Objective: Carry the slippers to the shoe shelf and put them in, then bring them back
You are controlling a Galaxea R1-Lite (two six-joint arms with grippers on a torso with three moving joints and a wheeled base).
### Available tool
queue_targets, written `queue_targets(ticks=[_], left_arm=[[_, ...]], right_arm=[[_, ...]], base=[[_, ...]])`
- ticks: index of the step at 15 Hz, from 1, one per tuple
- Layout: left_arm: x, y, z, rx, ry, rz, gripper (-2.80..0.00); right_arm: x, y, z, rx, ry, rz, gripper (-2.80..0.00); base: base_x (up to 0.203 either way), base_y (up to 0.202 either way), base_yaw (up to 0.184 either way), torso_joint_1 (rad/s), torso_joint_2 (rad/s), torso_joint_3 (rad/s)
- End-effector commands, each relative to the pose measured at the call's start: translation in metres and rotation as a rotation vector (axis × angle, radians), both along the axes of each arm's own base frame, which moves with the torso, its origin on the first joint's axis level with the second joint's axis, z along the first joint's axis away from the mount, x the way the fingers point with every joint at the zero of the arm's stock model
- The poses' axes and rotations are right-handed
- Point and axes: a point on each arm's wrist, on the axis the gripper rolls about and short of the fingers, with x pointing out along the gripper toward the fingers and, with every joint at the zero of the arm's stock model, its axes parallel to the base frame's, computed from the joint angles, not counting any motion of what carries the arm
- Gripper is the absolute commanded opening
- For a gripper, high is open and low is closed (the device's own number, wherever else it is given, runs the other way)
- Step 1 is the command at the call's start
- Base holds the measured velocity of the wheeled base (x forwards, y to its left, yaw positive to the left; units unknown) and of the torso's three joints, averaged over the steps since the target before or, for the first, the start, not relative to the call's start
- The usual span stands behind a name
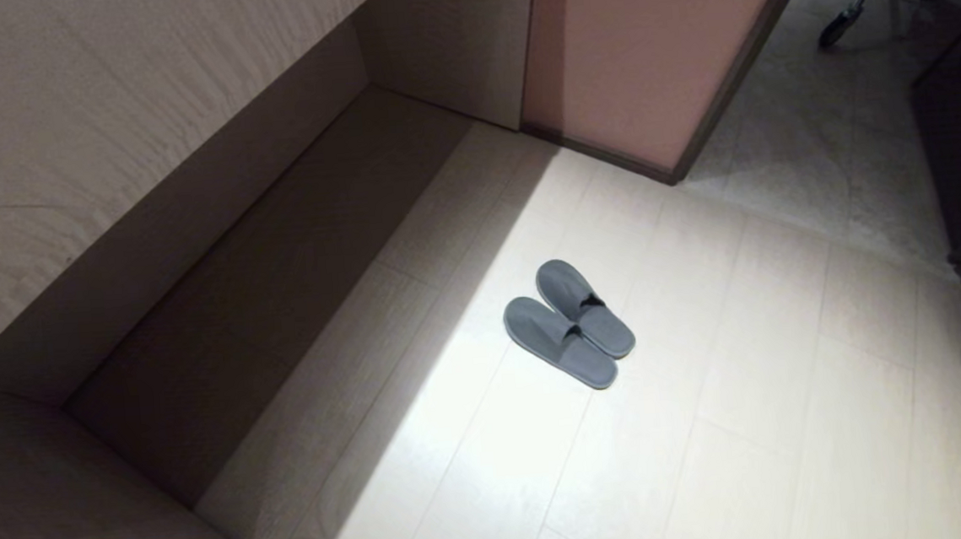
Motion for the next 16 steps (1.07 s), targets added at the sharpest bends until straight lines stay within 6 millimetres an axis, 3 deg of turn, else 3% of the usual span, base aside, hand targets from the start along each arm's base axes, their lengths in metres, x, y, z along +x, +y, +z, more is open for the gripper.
queue_targets(ticks=[1, 16], left_arm=[[0.0002, 0.0, -0.0004, -0.001, 0.003, 0.0, -2.8], [0.0002, 0.0, -0.0002, -0.001, 0.001, 0.0, -2.8]], right_arm=[[0.0, 0.0, -0.0004, 0.0, 0.0, 0.0, -2.8], [0.0, 0.0, -0.0004, 0.0, 0.0, 0.0, -2.8]], base=[[0.0, 0.0, 0.0, 0.002, 0.0, 0.203], [0.0, 0.0, 0.0, 0.002, 0.0, 0.201]])
